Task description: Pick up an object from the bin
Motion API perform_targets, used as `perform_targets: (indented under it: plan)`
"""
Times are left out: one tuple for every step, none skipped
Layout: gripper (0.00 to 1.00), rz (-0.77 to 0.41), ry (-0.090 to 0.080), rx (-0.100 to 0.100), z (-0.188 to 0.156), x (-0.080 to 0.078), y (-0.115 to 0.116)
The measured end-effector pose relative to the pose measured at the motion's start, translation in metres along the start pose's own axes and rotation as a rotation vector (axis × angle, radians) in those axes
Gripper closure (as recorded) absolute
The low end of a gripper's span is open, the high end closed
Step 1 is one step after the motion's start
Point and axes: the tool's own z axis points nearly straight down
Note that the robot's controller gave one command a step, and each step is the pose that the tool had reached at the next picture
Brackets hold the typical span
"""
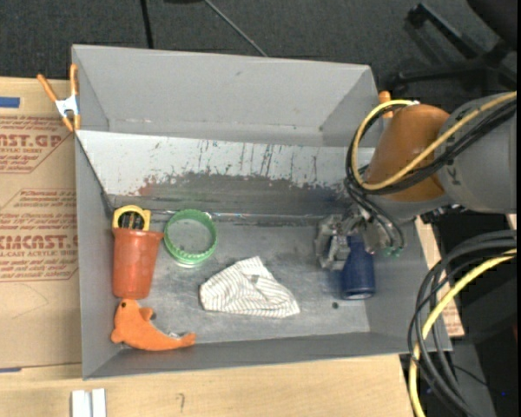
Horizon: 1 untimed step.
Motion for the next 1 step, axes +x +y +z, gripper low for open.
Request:
perform_targets:
  plan:
    - [1.00,-0.046,0.001,0.004,0.0039,0.0191,0.0341]
